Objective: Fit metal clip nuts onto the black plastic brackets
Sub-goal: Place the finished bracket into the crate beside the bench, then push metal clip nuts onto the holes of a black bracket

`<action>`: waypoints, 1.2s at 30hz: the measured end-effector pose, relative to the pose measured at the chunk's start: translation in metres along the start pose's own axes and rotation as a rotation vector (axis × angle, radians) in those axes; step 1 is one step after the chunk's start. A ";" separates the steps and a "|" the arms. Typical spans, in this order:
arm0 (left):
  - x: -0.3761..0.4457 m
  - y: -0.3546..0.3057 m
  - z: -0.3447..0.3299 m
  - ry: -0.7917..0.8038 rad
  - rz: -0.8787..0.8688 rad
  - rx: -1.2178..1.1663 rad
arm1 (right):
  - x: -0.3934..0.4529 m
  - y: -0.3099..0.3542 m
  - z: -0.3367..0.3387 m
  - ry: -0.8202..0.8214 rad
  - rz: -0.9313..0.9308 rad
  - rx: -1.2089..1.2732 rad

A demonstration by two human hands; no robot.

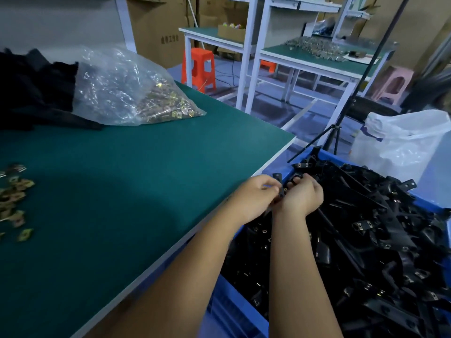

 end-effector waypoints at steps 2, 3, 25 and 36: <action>-0.006 -0.022 0.017 -0.090 -0.154 0.074 | -0.025 0.009 -0.031 0.103 0.097 0.002; -0.012 -0.030 0.030 -0.153 -0.218 0.096 | -0.038 0.013 -0.047 0.156 0.129 -0.007; -0.263 0.097 0.339 -1.417 -0.102 -0.028 | -0.357 -0.198 -0.236 1.554 0.267 -0.765; -0.264 0.117 0.350 -1.441 -0.023 -0.190 | -0.383 -0.221 -0.264 1.622 0.274 -0.785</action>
Point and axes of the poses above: each hand's wrist, its own x-axis towards the middle knuckle, its own z-axis out of the back of the hand, y = z × x, the point moved 5 cm from there along x, towards the middle knuckle, and after that the axes turned 4 degrees about y, right-handed, at the moved point
